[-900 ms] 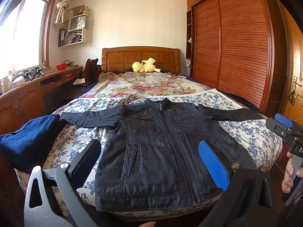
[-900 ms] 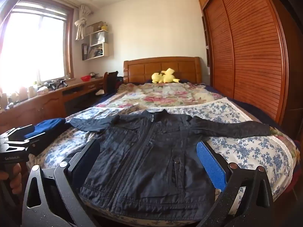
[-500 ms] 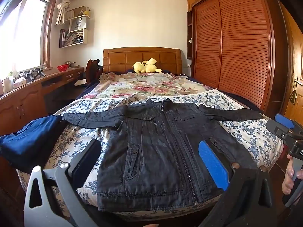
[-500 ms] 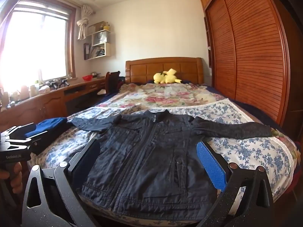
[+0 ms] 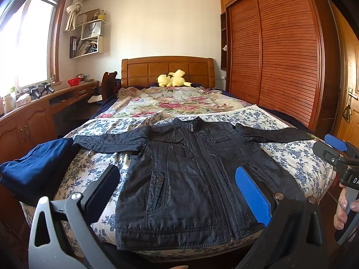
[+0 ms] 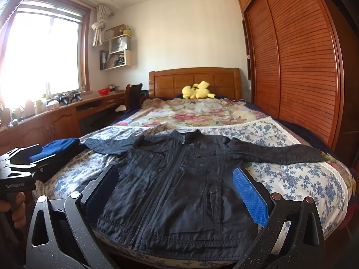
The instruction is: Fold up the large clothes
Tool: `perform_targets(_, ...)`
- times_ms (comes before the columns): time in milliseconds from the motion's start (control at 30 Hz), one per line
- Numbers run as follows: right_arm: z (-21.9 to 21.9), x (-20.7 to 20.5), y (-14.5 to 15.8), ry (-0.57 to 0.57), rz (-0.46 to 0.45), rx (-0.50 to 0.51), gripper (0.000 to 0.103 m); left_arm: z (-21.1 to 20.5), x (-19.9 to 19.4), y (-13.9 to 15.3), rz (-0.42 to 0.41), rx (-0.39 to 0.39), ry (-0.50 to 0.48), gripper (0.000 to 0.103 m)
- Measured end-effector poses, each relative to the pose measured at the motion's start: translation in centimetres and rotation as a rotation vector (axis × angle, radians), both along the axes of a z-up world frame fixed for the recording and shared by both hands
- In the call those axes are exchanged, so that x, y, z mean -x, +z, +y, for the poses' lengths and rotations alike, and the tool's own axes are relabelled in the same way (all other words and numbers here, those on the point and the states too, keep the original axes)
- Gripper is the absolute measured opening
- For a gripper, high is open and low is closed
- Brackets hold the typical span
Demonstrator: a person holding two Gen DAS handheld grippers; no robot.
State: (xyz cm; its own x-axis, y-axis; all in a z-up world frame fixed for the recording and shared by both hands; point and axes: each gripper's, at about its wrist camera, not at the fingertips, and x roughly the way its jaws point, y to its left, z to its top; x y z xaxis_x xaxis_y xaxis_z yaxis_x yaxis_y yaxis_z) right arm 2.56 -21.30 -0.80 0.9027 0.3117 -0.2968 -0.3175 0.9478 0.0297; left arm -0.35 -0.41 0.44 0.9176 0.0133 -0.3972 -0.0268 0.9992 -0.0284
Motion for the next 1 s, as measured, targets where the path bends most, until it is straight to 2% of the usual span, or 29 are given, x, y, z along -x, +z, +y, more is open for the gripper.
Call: perform_targets(1000,-0.05,0.19,0.04,0.002,0.003,-0.005,0.103,-0.16,0.61,0.64,-0.014,-0.006,-0.010,0.103)
